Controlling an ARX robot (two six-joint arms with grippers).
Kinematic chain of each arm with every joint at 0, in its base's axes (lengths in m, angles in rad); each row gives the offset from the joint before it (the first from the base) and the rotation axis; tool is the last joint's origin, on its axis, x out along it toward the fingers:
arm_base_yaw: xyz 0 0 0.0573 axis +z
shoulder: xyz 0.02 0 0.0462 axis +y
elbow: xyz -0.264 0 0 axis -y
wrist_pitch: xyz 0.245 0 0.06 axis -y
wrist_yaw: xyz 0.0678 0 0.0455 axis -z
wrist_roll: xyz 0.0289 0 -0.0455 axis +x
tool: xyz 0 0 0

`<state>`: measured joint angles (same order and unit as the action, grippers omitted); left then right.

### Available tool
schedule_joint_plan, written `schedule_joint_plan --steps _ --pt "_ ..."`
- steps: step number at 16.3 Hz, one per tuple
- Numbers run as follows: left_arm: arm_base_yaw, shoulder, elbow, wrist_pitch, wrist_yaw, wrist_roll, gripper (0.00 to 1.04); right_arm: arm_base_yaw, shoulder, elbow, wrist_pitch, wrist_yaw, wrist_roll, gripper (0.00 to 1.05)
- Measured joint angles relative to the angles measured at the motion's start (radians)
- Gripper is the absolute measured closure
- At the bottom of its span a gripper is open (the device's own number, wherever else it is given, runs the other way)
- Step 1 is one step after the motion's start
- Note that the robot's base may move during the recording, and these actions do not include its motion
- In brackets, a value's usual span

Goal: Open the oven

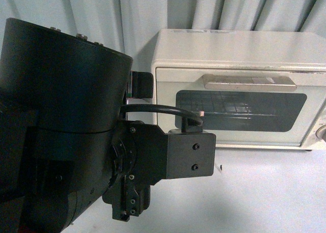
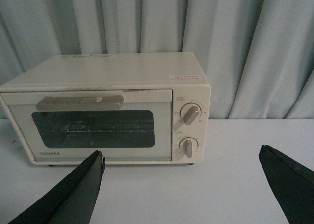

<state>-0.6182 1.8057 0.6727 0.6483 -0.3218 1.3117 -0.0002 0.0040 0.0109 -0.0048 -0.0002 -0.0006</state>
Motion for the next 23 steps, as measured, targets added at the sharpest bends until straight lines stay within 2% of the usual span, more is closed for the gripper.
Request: schedule_joint_plan --steps 5,12,20,23 --pt "-0.041 0.099 0.022 0.034 0.005 -0.004 0.07 0.000 0.000 0.000 0.000 0.000 0.000 0.06" --pt "-0.037 0.229 0.041 0.093 -0.027 -0.048 0.07 0.000 0.000 0.000 0.000 0.000 0.000 0.06" --pt "-0.137 0.310 0.042 0.134 -0.007 -0.109 0.07 0.000 0.000 0.000 0.000 0.000 0.000 0.06" --pt "-0.143 0.326 0.041 0.158 -0.016 -0.108 0.07 0.000 0.000 0.000 0.000 0.000 0.000 0.06"
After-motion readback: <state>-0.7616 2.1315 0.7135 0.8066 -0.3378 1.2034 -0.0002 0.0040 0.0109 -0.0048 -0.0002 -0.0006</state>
